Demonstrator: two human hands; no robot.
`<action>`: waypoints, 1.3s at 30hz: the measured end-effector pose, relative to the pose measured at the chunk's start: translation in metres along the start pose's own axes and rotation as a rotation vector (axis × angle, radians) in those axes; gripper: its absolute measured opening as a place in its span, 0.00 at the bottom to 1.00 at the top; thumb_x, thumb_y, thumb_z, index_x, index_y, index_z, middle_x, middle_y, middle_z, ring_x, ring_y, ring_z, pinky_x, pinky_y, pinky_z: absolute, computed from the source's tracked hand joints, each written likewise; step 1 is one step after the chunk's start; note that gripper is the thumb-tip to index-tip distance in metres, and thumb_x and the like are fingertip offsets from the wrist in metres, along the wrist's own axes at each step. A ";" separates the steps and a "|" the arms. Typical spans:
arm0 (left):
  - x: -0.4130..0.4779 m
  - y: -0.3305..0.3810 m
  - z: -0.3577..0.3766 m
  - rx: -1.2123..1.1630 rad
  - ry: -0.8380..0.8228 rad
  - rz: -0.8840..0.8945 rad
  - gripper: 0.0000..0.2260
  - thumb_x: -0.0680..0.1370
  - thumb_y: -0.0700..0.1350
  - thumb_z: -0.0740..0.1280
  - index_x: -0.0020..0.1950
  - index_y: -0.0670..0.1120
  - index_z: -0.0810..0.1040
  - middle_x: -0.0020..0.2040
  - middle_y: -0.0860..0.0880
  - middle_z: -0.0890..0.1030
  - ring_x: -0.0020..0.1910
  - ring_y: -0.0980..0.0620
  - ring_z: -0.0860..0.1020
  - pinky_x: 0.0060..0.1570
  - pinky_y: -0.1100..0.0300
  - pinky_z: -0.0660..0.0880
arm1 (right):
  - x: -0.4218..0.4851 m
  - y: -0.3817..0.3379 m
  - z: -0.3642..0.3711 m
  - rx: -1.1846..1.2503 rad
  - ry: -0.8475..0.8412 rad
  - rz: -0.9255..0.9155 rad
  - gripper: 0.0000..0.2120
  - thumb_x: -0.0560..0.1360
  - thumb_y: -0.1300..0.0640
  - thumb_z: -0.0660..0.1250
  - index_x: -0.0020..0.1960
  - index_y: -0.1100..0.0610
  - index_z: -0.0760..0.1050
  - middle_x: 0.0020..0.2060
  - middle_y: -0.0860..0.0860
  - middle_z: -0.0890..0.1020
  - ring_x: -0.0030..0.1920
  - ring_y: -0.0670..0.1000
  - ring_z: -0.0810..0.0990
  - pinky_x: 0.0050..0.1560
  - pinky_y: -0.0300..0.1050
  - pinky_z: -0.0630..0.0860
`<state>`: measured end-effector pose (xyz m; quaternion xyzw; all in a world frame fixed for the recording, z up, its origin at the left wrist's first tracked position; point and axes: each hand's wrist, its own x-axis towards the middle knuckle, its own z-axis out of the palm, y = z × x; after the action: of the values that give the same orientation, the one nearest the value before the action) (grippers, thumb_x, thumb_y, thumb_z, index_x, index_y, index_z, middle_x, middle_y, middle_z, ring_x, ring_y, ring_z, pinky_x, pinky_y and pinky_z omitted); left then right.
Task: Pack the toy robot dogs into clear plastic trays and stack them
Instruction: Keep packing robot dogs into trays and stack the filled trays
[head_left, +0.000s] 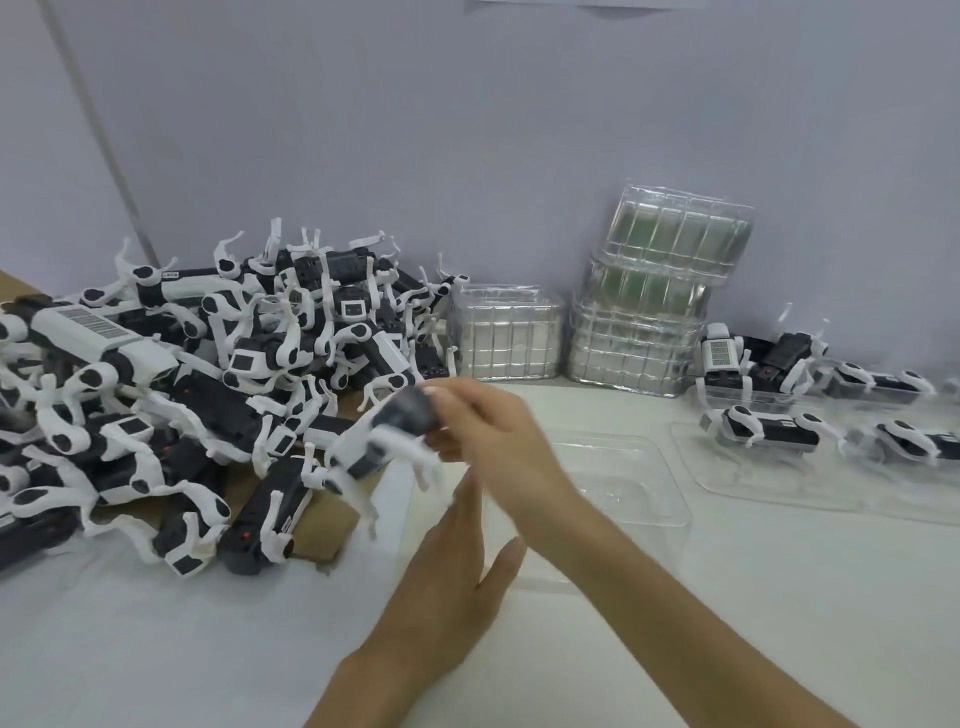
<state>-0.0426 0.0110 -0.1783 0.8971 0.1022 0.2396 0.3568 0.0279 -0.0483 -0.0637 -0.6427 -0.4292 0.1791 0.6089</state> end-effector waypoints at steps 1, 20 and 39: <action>0.001 0.004 -0.001 -0.048 0.031 0.001 0.29 0.77 0.70 0.52 0.75 0.66 0.46 0.73 0.69 0.61 0.69 0.70 0.63 0.67 0.70 0.59 | -0.005 0.001 -0.013 0.205 0.014 0.065 0.13 0.84 0.57 0.58 0.55 0.56 0.81 0.46 0.52 0.86 0.44 0.50 0.84 0.49 0.45 0.80; -0.002 0.026 -0.017 -0.398 0.597 0.152 0.20 0.75 0.54 0.63 0.64 0.69 0.66 0.55 0.61 0.75 0.44 0.53 0.77 0.43 0.65 0.75 | -0.073 0.018 -0.085 0.090 -0.039 -0.114 0.33 0.70 0.74 0.61 0.68 0.47 0.74 0.60 0.46 0.80 0.59 0.50 0.80 0.55 0.49 0.81; 0.002 0.008 -0.012 -0.083 0.146 -0.004 0.15 0.73 0.62 0.67 0.58 0.62 0.73 0.68 0.70 0.69 0.68 0.71 0.66 0.61 0.70 0.63 | -0.059 0.066 -0.136 -0.392 0.354 -0.094 0.12 0.72 0.64 0.75 0.53 0.52 0.84 0.44 0.42 0.85 0.48 0.47 0.84 0.55 0.54 0.80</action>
<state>-0.0468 0.0129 -0.1643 0.8617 0.1195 0.3075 0.3857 0.1189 -0.1719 -0.1162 -0.7490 -0.3718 -0.0508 0.5461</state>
